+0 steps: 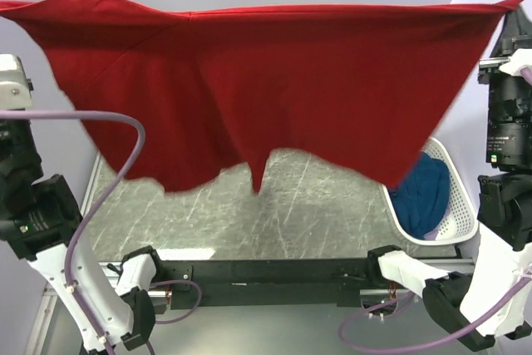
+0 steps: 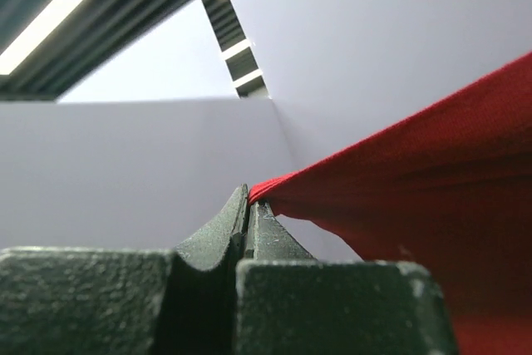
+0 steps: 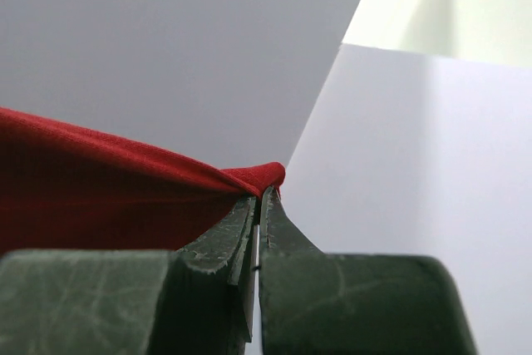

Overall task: Fold and stack the t-shirts
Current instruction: Flatten the tshirt out

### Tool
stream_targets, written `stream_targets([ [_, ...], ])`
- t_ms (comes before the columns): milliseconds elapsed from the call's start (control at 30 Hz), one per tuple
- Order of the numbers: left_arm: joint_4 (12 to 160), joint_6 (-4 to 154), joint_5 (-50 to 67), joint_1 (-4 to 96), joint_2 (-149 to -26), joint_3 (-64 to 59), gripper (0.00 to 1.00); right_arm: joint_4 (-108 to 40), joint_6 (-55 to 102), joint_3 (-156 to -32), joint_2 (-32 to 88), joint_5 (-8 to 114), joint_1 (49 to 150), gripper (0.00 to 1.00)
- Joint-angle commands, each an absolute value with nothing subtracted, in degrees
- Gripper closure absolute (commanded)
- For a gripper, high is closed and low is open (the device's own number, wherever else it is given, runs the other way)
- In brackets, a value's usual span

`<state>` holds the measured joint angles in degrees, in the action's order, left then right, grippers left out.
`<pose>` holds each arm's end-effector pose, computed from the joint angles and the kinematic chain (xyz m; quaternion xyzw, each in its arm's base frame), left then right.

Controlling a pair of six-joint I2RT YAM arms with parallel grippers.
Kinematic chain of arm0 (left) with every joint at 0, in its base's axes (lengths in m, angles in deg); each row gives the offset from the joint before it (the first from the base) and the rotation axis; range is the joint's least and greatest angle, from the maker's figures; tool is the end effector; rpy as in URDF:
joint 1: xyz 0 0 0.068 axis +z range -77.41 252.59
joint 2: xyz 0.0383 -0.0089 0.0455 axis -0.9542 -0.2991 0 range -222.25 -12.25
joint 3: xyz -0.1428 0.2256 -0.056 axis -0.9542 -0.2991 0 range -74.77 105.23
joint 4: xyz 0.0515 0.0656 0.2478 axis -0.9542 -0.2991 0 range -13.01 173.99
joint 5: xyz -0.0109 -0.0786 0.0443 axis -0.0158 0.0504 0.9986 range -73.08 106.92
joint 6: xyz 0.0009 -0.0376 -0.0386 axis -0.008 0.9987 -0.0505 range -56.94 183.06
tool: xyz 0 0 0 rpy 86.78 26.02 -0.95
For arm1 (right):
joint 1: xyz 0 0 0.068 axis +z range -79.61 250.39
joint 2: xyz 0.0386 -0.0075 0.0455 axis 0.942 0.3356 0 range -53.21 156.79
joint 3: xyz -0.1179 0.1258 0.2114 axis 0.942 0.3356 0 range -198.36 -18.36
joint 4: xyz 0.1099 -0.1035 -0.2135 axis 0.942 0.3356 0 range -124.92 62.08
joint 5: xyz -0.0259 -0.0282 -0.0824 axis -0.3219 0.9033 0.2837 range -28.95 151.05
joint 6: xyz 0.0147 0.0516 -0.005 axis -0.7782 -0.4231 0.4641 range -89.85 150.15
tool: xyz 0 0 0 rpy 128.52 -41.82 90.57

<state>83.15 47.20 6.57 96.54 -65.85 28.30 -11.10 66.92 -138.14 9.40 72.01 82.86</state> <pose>0.0474 0.0140 0.6330 0.0594 0.3569 0.2872 0.8869 0.0717 0.0089 0.6462 -0.1203 0.4643 -0.2287 0.8471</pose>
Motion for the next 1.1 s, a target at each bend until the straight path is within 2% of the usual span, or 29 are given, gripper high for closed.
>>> stream_targets([
  [0, 76.6, 42.2, 10.9, 98.0, -68.1, 29.6, 0.99, -18.8, 72.6, -137.0, 10.9, 79.1, 81.5, 1.00],
  [133, 69.9, 38.0, 5.2, 98.0, -68.6, 26.0, 0.99, -21.2, 74.6, -134.7, 14.3, 77.7, 81.4, 1.00],
  [267, 66.6, 34.1, 4.0, 98.0, -70.0, 16.8, 0.99, -20.4, 75.1, -128.9, 17.8, 74.3, 81.5, 1.00],
  [467, 64.8, 32.5, 0.0, 96.2, -73.6, 4.9, 0.99, -22.7, 76.9, -113.9, 24.2, 69.5, 83.3, 1.00],
  [600, 65.5, 32.0, 4.3, 91.9, -81.3, -1.9, 0.99, -27.3, 78.7, -107.5, 33.6, 68.9, 85.3, 1.00],
  [700, 67.9, 34.1, 6.6, 89.4, -90.1, -4.5, 0.99, -29.8, 79.4, -110.0, 43.9, 69.3, 86.2, 1.00],
  [833, 70.3, 40.9, 10.2, 89.2, -105.0, 1.8, 0.99, -31.2, 80.2, -119.1, 58.2, 71.3, 86.6, 1.00],
  [1067, 68.3, 46.6, 16.7, 87.5, -127.5, 26.7, 1.00, -33.6, 84.1, -135.9, 75.3, 76.3, 86.6, 1.00],
])
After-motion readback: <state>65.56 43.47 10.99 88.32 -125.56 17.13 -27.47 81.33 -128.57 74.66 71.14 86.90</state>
